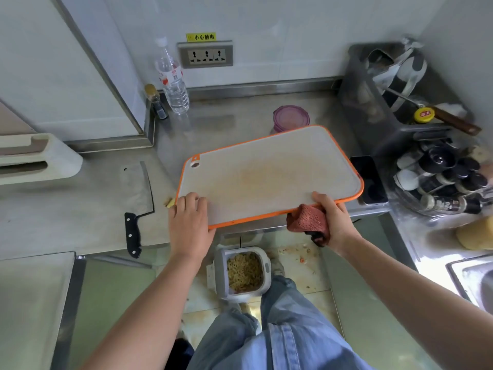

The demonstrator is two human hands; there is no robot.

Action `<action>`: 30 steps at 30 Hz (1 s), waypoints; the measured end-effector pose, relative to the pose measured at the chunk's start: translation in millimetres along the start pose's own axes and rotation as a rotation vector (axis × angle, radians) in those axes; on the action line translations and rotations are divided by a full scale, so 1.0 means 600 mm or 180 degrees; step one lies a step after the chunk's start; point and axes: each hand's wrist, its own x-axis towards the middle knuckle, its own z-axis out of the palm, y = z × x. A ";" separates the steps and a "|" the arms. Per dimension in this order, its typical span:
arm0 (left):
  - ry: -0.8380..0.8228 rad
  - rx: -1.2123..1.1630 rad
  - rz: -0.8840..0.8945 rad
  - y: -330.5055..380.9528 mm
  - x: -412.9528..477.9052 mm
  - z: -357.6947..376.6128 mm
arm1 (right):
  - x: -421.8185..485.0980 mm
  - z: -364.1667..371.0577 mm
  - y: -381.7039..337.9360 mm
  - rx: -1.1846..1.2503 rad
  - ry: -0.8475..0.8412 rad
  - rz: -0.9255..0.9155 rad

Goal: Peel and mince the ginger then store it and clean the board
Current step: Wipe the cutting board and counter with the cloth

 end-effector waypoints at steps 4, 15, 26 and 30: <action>-0.0062 -0.0145 -0.0148 0.008 0.012 -0.022 | -0.018 0.037 -0.043 0.0061 0.0082 -0.0509; -0.0270 -0.0361 -0.0096 0.047 0.115 -0.097 | -0.021 0.155 -0.167 -0.0584 -0.0210 -0.1788; 0.0006 -0.1192 -0.0702 0.001 0.201 -0.094 | -0.008 0.293 -0.258 -0.1682 -0.1394 -0.3027; 0.0386 -0.1530 -0.1034 -0.049 0.203 -0.114 | 0.025 0.324 -0.272 -0.1684 -0.1519 -0.2992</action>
